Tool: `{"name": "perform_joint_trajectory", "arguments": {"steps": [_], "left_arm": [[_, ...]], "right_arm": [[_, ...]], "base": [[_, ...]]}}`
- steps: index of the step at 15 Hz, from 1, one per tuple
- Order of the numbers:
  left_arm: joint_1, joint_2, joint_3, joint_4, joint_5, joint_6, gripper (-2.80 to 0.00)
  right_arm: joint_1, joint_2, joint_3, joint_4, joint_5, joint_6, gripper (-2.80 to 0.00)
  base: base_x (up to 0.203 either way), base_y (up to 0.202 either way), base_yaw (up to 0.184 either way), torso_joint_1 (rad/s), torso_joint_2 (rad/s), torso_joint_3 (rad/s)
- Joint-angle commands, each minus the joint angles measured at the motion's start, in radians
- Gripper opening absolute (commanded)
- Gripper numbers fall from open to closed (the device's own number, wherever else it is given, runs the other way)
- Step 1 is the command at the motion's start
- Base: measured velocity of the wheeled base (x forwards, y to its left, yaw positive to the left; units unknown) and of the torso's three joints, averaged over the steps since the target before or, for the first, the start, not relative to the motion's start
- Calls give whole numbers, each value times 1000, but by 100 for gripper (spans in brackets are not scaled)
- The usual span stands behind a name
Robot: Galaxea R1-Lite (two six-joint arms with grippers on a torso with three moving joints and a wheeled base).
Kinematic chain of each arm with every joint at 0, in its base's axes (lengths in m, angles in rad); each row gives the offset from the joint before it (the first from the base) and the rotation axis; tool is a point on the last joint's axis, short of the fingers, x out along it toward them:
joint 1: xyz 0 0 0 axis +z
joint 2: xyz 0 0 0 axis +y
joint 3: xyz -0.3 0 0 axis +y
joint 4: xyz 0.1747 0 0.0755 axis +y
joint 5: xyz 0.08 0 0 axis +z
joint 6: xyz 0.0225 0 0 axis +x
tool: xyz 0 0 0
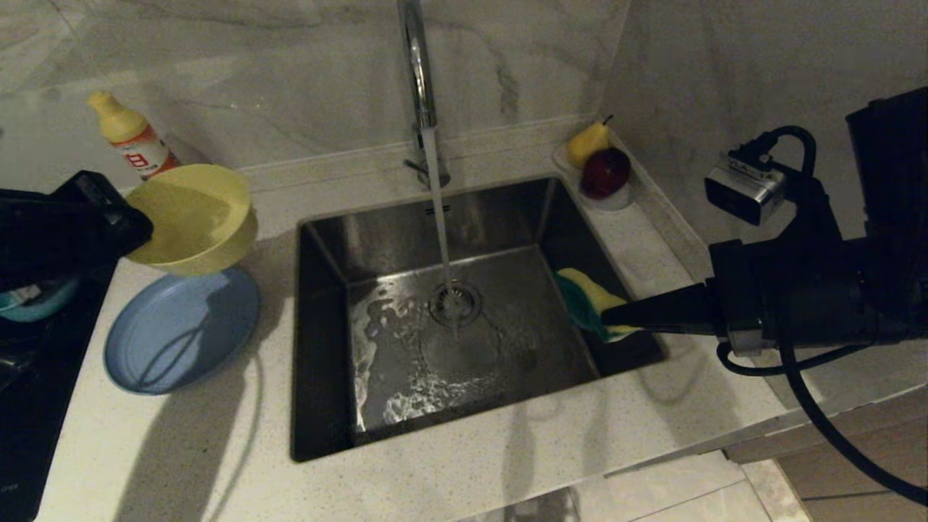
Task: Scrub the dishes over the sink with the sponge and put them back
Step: Place the bowl on the table
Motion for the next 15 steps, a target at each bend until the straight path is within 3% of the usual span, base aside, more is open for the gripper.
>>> {"name": "perform_joint_trajectory", "arguments": {"steps": [1, 7, 11, 15], "left_arm": [[133, -38, 5, 20, 1, -10, -280], [452, 48, 43, 15, -15, -88, -280], [604, 184, 54, 19, -100, -137, -280], [741, 292, 86, 7, -129, -128, -280]], "right_arm": [[-4, -2, 17, -2, 3, 1, -280], [-5, -2, 35, -4, 3, -3, -280], [-5, -2, 38, -4, 3, -4, -280], [-5, 15, 36, -5, 3, -5, -280]], "base": [[0, 0, 0, 0, 0, 0], [0, 0, 0, 0, 0, 0], [0, 0, 0, 0, 0, 0], [0, 0, 0, 0, 0, 0]]}}
